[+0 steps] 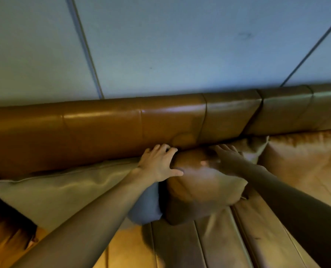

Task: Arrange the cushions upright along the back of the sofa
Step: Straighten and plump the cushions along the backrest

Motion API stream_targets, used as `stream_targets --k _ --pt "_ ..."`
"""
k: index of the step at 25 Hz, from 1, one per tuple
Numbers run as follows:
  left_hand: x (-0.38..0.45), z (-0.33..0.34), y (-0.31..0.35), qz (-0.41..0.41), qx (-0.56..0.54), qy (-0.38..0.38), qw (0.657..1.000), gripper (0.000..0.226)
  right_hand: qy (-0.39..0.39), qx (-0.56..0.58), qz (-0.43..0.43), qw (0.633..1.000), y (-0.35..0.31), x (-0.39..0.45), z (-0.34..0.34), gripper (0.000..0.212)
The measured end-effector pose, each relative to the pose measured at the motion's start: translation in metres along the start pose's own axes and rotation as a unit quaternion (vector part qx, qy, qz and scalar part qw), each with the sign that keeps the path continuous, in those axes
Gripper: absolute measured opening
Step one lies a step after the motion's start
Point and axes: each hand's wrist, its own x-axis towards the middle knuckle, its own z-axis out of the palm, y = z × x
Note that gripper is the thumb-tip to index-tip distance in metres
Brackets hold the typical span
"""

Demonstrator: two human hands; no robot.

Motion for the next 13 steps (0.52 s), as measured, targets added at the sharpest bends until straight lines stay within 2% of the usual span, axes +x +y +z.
stream_targets --k 4,8,10,13 --pt "0.025 0.007 0.022 -0.038 0.086 -0.075 0.993 0.096 -0.077 -0.086 -0.006 0.993 0.041 0.016 -0.005 0.113" --pt "0.040 0.017 0.026 -0.070 0.136 -0.091 0.984 0.104 -0.087 -0.100 0.003 0.991 0.066 0.035 -0.007 0.126" --pt "0.047 0.021 0.029 -0.076 0.120 -0.078 0.987 0.096 -0.078 -0.124 0.000 0.989 0.067 0.036 -0.006 0.120" --pt "0.050 0.024 0.036 -0.087 0.090 -0.051 0.991 0.076 -0.030 -0.155 -0.018 0.987 0.067 0.034 -0.002 0.095"
